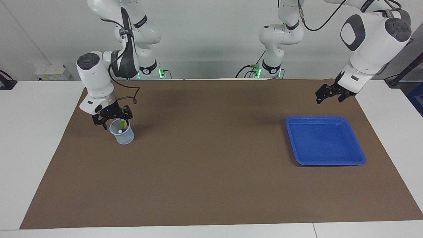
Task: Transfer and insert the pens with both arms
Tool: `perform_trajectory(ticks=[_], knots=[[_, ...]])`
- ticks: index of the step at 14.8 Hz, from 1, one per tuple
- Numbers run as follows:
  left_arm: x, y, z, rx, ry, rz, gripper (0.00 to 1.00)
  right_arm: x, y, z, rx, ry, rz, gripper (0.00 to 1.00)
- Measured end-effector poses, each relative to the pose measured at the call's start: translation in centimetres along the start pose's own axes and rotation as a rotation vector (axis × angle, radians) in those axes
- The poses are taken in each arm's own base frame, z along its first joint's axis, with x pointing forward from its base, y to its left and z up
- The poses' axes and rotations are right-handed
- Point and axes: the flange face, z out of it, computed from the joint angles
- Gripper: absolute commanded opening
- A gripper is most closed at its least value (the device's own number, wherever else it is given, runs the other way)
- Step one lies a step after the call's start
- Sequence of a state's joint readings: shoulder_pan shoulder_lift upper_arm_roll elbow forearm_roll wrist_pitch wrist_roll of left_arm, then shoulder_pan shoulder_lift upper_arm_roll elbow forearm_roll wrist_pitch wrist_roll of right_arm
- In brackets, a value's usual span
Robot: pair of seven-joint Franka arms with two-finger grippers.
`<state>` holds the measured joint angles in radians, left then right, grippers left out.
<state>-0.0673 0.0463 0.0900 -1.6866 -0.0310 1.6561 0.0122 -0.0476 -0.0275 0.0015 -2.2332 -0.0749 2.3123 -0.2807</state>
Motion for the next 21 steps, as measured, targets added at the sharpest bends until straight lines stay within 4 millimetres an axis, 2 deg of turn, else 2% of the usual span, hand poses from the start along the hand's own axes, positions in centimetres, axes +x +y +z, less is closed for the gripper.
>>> perform_trajectory(ticks=[4, 11, 17, 21], knots=[[0.3, -1.1, 0.6, -0.021, 0.019, -0.018, 1.0, 0.9, 0.6, -2.2, 0.001, -0.016, 0.005, 1.0], [-0.2, -0.9, -0.7, -0.023, 0.041, -0.013, 1.0, 3.1, 2.0, -8.9, -0.008, -0.01, 0.017, 1.0], [-0.3, -0.8, -0.6, -0.024, 0.04, -0.012, 1.0, 3.9, 2.5, -13.4, -0.008, -0.022, 0.031, 1.0], [-1.1, -0.8, -1.6, -0.026, 0.042, -0.01, 1.0, 4.3, 2.7, -15.5, -0.011, -0.016, 0.033, 1.0]])
